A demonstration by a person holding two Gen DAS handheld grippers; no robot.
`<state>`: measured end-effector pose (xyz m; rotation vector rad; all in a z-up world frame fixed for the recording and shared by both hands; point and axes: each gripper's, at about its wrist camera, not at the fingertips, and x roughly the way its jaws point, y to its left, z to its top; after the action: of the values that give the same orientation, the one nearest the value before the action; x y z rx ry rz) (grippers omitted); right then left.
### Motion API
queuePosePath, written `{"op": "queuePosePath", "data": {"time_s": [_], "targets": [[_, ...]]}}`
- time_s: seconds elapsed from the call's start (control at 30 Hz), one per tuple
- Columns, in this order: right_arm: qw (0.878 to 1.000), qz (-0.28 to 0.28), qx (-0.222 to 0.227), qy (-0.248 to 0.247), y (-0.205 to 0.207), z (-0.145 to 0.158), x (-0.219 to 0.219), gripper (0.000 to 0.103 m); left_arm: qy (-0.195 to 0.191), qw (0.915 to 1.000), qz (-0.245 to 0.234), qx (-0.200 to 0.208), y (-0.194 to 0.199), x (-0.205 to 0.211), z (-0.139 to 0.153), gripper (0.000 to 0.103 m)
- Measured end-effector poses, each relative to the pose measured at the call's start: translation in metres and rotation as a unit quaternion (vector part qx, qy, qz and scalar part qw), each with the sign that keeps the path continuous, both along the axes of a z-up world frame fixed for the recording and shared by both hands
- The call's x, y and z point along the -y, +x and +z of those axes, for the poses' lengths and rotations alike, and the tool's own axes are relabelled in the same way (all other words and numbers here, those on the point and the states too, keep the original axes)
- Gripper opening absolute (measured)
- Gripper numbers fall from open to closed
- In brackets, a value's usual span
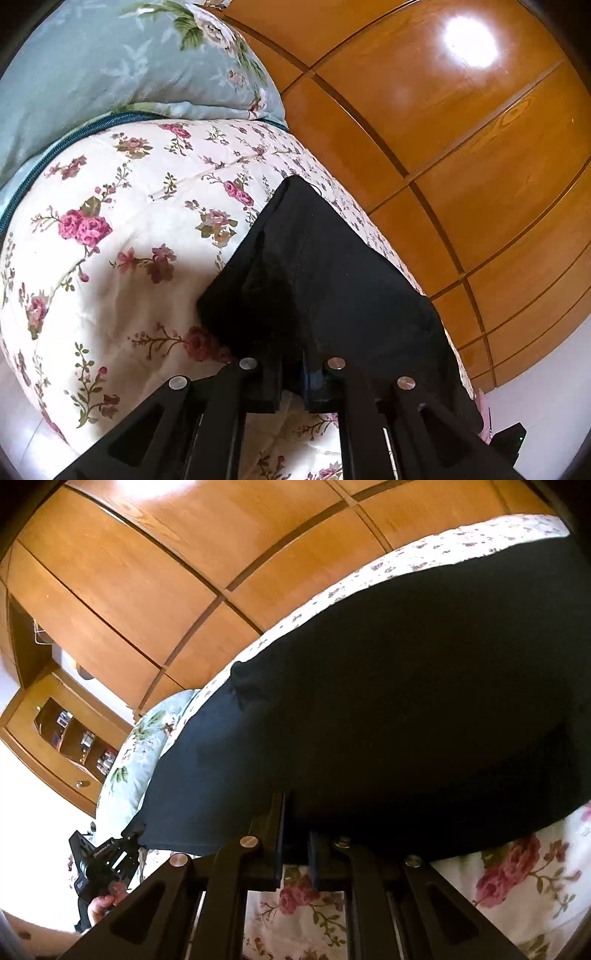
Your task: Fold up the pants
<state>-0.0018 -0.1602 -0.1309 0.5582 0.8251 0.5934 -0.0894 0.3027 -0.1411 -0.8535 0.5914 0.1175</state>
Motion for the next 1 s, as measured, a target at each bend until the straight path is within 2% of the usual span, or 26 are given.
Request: {"op": "queuePosePath", "data": {"time_s": [0.13,0.2,0.27,0.33,0.37,0.43,0.57,0.67,0.73,0.77,0.87,0.9,0.93,1.0], "targets": [[1.0,-0.001,0.005,0.0,0.001,0.0,-0.003,0.011,-0.008,0.9989,0.044,0.011,-0.021,0.0,0.016,0.022],[1.0,-0.002,0.002,0.014,0.002,0.0,0.0,0.012,0.017,0.9971,0.07,0.024,-0.03,0.004,0.032,0.023],[1.0,-0.01,0.005,0.02,0.002,0.002,0.004,0.021,0.049,0.9939,0.086,0.048,-0.036,0.011,0.052,0.025],[0.999,-0.027,0.016,0.024,0.002,0.007,0.013,0.029,0.068,0.9922,0.081,0.067,-0.032,0.019,0.068,0.028],[0.999,-0.035,0.02,0.026,0.001,0.009,0.017,0.036,0.075,0.9921,0.068,0.075,-0.025,0.025,0.074,0.03],[0.998,-0.057,0.023,0.03,0.003,0.011,0.029,0.041,0.085,0.9928,0.036,0.077,-0.008,0.038,0.08,0.03],[0.995,-0.091,0.007,0.048,0.011,0.007,0.057,0.041,0.095,0.9922,-0.06,0.055,0.043,0.077,0.074,0.03],[0.99,-0.131,0.007,0.055,0.017,0.009,0.087,0.041,0.084,0.9865,-0.138,0.028,0.077,0.114,0.06,0.03],[0.985,-0.163,0.006,0.055,0.02,0.01,0.11,0.041,0.077,0.9782,-0.192,0.018,0.088,0.146,0.054,0.03],[0.981,-0.183,0.004,0.063,0.02,0.009,0.124,0.041,0.077,0.97,-0.23,0.016,0.094,0.165,0.051,0.03],[0.966,-0.242,-0.005,0.091,0.022,0.004,0.17,0.041,0.1,0.9473,-0.304,0.016,0.101,0.209,0.05,0.03],[0.961,-0.258,-0.004,0.099,0.024,0.005,0.182,0.041,0.111,0.9369,-0.331,0.016,0.102,0.225,0.049,0.03],[0.954,-0.278,-0.004,0.11,0.026,0.003,0.2,0.041,0.121,0.9269,-0.355,0.013,0.104,0.24,0.048,0.031],[0.945,-0.305,-0.01,0.122,0.031,0.001,0.222,0.04,0.125,0.9135,-0.387,0.008,0.105,0.26,0.045,0.033]]}}
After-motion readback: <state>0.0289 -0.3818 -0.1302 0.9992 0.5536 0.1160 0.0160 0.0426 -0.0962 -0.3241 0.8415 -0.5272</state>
